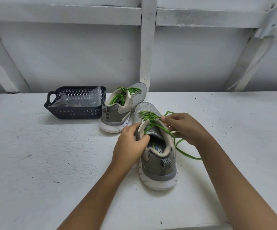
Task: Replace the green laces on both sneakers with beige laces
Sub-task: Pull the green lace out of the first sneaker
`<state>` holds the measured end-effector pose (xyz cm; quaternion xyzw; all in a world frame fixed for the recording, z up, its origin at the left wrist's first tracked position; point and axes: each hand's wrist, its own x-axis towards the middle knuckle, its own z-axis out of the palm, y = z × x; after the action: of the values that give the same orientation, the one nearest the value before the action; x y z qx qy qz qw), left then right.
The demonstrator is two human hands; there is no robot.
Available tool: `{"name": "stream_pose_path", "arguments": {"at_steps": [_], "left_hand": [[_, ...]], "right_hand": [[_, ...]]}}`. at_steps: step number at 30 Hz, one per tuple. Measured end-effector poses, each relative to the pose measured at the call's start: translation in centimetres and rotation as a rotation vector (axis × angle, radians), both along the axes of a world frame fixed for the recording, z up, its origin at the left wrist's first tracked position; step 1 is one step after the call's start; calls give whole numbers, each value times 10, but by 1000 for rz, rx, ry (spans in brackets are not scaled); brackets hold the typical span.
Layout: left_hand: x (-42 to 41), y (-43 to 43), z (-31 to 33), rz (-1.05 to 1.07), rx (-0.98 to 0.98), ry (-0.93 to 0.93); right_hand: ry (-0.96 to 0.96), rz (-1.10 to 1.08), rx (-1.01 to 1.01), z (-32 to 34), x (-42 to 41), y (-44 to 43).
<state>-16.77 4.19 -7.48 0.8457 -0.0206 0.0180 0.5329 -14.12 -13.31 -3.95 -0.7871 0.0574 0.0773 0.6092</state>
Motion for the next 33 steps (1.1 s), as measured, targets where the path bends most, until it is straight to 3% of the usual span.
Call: {"name": "stream_pose_path", "arguments": {"at_steps": [9,15,17,21,25,29,33], "left_hand": [[-1,1,1,1,-3,1],[-2,1,3,-2,7,-6],[-2,1,2,-2,13,-3],[-1,1,2,-19,24,1],[2,5,5,-53,114,-78],[15,5,14,-63,49,-104],[38,8,27,-127,127,-61]], "right_hand": [[-113,-235,186,1,4,6],[-222,-580,466,6,9,-10],[-216,-618,473,6,6,-15],[-159,-422,95,-3,-11,-6],[-196,-192,-105,-14,-25,6],[-219,-166,-56,-15,-29,13],[-224,-163,22,-14,-29,18]]}}
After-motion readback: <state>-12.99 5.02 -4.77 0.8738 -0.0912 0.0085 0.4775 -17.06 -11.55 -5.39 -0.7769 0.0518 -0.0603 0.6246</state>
